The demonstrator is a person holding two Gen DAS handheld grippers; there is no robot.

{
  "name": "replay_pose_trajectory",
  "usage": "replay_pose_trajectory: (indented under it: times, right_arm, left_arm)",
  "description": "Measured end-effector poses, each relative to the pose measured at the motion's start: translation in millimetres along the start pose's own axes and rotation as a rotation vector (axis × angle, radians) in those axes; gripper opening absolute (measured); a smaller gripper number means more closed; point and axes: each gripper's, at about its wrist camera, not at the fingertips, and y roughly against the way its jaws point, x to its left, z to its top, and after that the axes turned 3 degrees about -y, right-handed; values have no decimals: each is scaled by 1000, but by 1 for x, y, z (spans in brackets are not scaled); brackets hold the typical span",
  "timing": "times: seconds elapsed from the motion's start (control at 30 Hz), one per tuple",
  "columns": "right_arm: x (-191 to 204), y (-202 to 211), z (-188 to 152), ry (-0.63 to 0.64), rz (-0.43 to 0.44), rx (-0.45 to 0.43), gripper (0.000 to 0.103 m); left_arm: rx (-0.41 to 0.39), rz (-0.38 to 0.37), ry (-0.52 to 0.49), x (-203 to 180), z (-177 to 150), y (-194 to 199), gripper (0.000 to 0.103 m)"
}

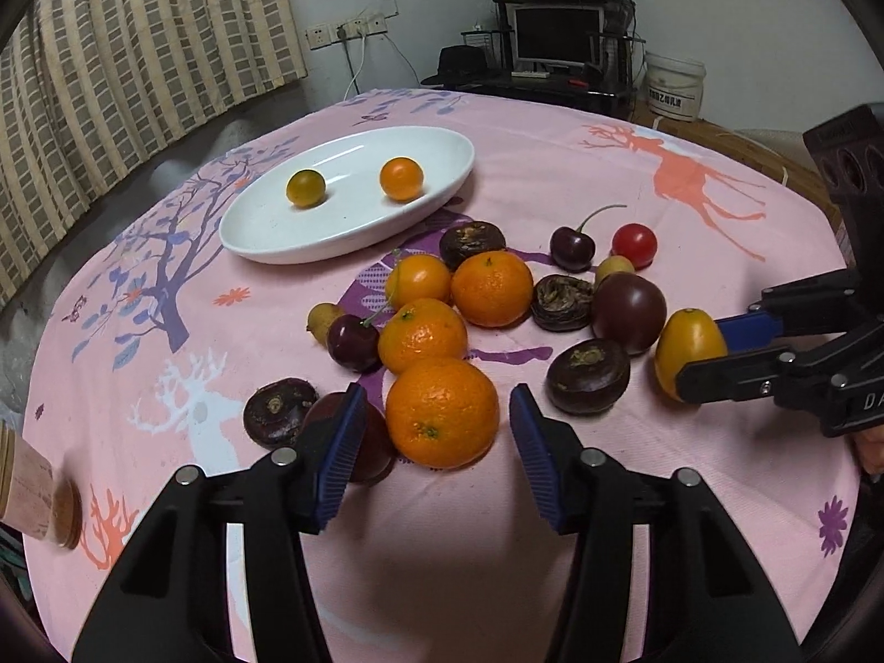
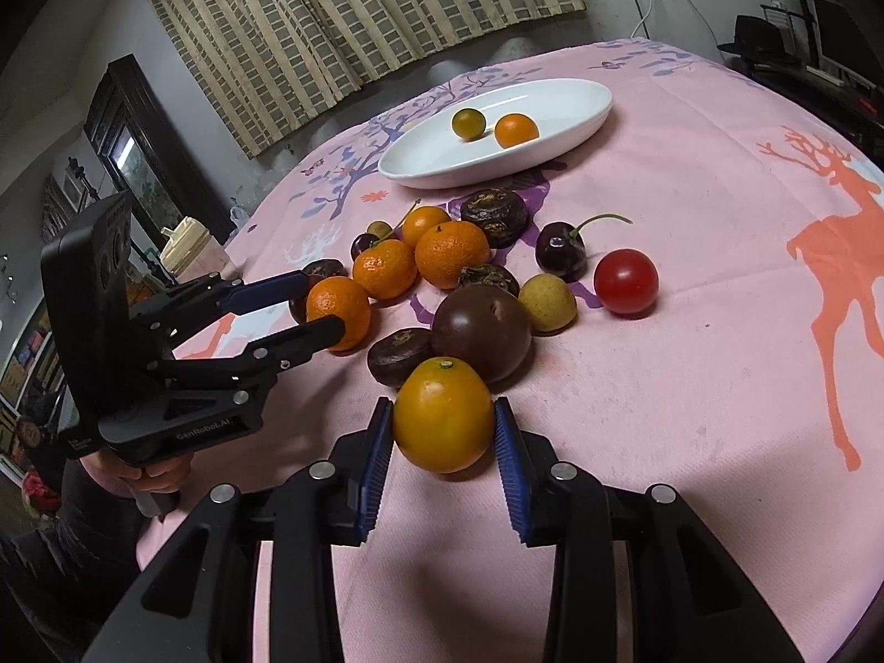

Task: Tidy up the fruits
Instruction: 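Grasp a large tangerine with the left tool while the right tool grasps a yellow tomato, then lower both fruits onto the white plate and open both tools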

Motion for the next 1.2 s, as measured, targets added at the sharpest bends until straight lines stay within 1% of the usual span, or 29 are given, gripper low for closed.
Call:
replay_pose_trajectory:
  times: [0.1, 0.17, 0.23, 0.33, 0.47, 0.53, 0.6, 0.67, 0.73, 0.8, 0.83, 0.87, 0.9, 0.97, 1.03, 1.1, 1.2]
  right_arm:
    - [-1, 1, 0, -5, 11, 0, 37]
    - [-2, 1, 0, -12, 18, -1, 37]
    - [-5, 2, -1, -23, 25, 1, 37]
    - [-10, 2, -1, -44, 41, 6, 37]
    - [-13, 2, 0, -63, 50, 8, 37]
    - [-10, 2, 0, -49, 18, 3, 37]
    - [-4, 2, 4, -14, -7, -1, 37]
    - [0, 3, 14, 19, 4, -7, 37]
    - [4, 9, 34, 36, 37, -45, 37]
    - [11, 11, 64, 67, 23, -111, 37]
    - [13, 10, 80, 78, 6, -147, 37]
    - [12, 5, 97, 79, -10, -177, 37]
    - [11, -4, 117, 70, -29, -197, 37]
    - [4, -28, 150, 48, -74, -197, 37]
    - [-8, -57, 180, 26, -144, -184, 37]
    - [-18, -83, 199, 18, -201, -155, 37]
    - [-30, -106, 208, 14, -234, -117, 37]
  left_arm:
    - [15, 29, -39, -7, 3, -6, 53]
    - [35, 44, -71, -13, 5, -11, 51]
    - [47, 90, -111, -19, 5, -15, 48]
    - [53, 132, -153, -25, 2, -15, 46]
    - [51, 128, -129, -21, 2, -13, 45]
    - [50, 116, -110, -19, 2, -11, 44]
    - [46, 63, -53, -10, 5, -7, 44]
    - [10, -6, 42, 7, 14, 3, 44]
    - [-33, -44, 140, 26, 28, 10, 43]
    - [-85, -81, 258, 52, 48, 13, 43]
    - [-107, -87, 305, 63, 58, 12, 43]
    - [-123, -77, 360, 76, 70, 7, 43]
    - [-127, -62, 392, 84, 79, 1, 43]
    - [-122, -35, 439, 99, 97, -16, 43]
    - [-90, -31, 488, 113, 110, -40, 43]
    - [-53, -22, 512, 124, 118, -60, 43]
    - [18, 31, 507, 128, 124, -88, 44]
